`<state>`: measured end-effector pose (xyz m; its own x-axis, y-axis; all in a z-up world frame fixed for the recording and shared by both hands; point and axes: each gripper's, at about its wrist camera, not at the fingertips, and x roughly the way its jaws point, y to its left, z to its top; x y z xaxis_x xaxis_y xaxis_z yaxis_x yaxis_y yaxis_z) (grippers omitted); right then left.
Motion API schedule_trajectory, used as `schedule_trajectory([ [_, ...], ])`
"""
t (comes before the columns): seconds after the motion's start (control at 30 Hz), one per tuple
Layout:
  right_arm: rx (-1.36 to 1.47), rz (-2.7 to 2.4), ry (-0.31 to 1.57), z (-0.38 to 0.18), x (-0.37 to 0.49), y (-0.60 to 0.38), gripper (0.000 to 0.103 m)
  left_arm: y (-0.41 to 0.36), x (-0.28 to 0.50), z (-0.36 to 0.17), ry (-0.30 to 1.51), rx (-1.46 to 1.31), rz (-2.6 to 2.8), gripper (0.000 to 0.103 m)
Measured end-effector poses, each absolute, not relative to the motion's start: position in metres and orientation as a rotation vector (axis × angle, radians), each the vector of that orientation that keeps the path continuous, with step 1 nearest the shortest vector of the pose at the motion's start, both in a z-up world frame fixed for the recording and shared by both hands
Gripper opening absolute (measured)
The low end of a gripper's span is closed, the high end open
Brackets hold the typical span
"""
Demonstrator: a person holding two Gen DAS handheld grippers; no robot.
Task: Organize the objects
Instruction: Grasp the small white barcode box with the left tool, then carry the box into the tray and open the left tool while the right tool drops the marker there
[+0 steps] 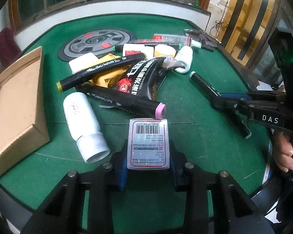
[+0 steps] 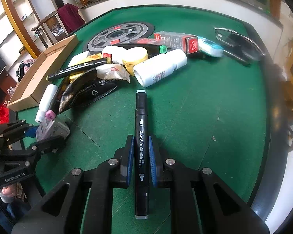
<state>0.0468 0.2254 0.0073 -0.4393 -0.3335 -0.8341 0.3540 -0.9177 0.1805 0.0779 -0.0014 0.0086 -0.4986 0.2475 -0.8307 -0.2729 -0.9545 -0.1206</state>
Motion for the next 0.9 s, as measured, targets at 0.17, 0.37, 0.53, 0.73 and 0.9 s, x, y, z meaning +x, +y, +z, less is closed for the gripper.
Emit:
schedule_trajectory([
  [0.17, 1.336, -2.383, -0.022, 0.014, 0.054, 0.229, 0.012, -0.015, 0.09, 0.032, -0.008, -1.243, 2.517, 0.03],
  [0.37, 1.281, -2.393, -0.079, 0.026, 0.062, 0.229, 0.012, -0.042, 0.092, 0.051, -0.071, -1.161, 2.587, 0.03],
  [0.53, 1.261, -2.359, -0.085, 0.035, 0.066, 0.213, 0.012, -0.073, 0.09, 0.058, -0.145, -1.148, 2.648, 0.03],
  [0.73, 1.26, -2.281, 0.002, 0.047, 0.067, 0.168, 0.012, -0.108, 0.092, 0.069, -0.199, -1.109, 2.73, 0.03],
  [0.9, 1.25, -2.217, 0.046, 0.06, 0.068, 0.128, 0.012, -0.139, 0.089, 0.07, -0.255, -1.111, 2.771, 0.03],
])
